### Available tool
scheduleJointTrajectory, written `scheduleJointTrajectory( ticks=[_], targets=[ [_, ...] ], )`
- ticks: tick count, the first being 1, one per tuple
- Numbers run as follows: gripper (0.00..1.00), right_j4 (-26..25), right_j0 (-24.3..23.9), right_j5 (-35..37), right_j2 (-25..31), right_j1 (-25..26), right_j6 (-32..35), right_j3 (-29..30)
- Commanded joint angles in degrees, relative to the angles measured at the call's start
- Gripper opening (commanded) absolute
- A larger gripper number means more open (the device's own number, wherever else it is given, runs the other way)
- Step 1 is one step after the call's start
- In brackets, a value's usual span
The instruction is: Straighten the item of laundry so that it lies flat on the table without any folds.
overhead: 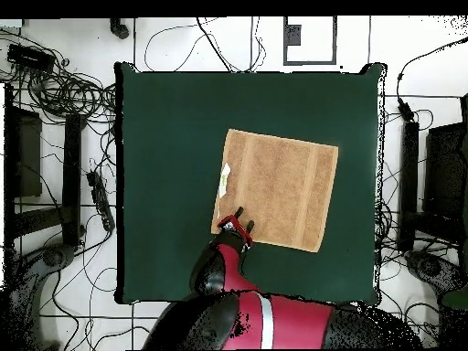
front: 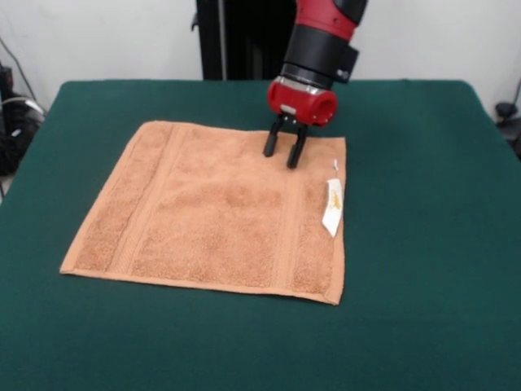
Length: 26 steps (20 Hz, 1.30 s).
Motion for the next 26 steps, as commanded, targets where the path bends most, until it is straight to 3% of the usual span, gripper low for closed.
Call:
scheduleJointTrajectory(
  ticks=[1,8,15,23,26],
  targets=[
    [1.00,5.2,4.1,15.8,12.7,4.8,20.9,6.2],
    [1.00,5.5,4.3,15.9,14.2,3.8,22.2,7.1],
    [1.00,5.2,4.0,18.2,10.7,0.6,16.7,8.7],
    [1.00,6.0,5.5,18.6,13.0,-0.7,21.7,9.1],
    [1.00,4.9,4.8,19.3,11.3,-1.1,19.5,8.7]
  ],
)
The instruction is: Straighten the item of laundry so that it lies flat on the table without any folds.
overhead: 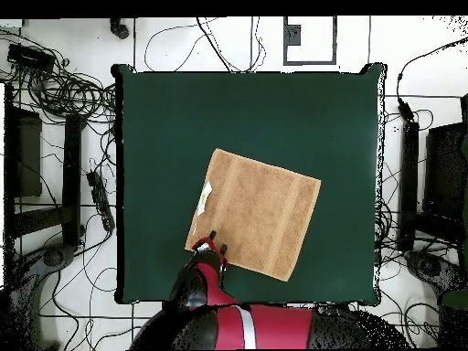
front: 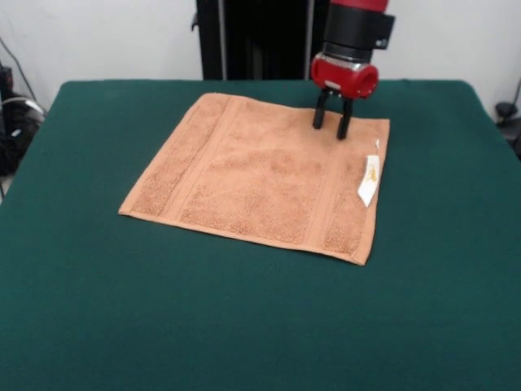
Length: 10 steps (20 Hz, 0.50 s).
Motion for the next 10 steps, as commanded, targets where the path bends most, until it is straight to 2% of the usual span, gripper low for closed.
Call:
scheduleJointTrajectory(
  ticks=[1,3,6,10],
  targets=[
    [1.00,3.2,2.1,11.1,5.4,1.8,15.7,1.1],
    [1.00,2.1,0.6,11.9,2.0,-0.4,11.8,1.5],
    [1.00,-2.4,-6.1,16.7,-3.3,-6.1,3.2,1.0],
    [1.00,-9.7,-12.8,23.8,-8.0,-9.9,-6.3,-4.1]
  ],
)
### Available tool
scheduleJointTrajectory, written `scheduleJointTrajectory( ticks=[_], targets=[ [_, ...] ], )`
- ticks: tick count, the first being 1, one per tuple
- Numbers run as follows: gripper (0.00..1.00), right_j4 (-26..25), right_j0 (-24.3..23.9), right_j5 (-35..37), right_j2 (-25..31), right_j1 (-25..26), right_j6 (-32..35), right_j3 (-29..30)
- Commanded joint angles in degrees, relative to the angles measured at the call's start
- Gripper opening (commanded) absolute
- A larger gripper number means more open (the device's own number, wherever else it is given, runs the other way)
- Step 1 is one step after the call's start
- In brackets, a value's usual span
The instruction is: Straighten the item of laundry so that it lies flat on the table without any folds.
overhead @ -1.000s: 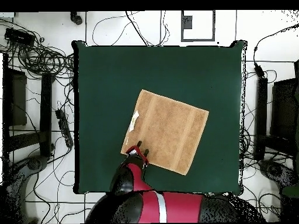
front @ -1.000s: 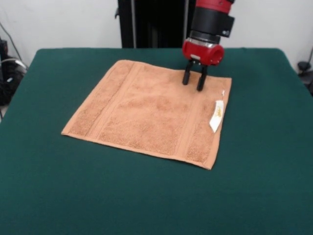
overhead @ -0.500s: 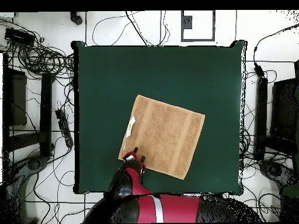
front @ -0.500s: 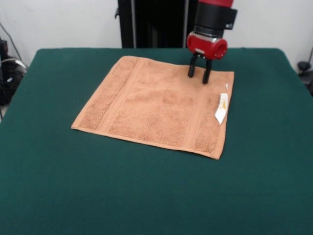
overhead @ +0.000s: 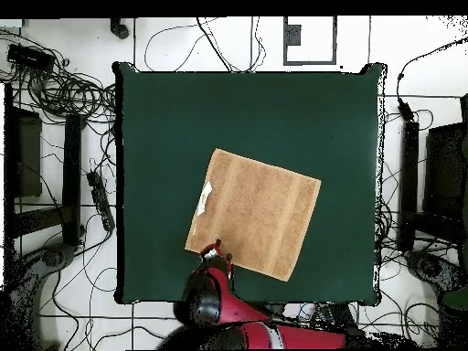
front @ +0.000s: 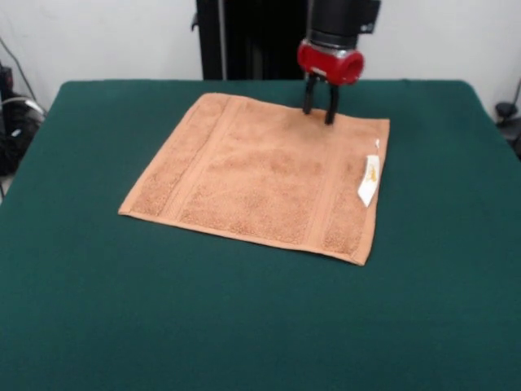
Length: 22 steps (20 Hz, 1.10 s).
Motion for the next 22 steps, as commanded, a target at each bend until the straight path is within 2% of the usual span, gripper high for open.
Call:
scheduleJointTrajectory(
  ticks=[1,5,9,15,22],
  targets=[
    [1.00,-7.2,-9.1,17.1,-6.8,-6.7,-8.2,-7.4],
    [1.00,-16.8,-15.0,22.3,-7.1,-8.3,-10.5,-13.0],
    [1.00,-22.3,-16.3,26.1,-8.3,-9.1,-10.0,-16.9],
    [1.00,-28.8,-18.2,29.2,-8.3,-8.9,-6.3,-21.9],
    [1.00,-32.8,-18.3,32.1,-8.2,-8.6,-3.4,-25.5]
  ],
)
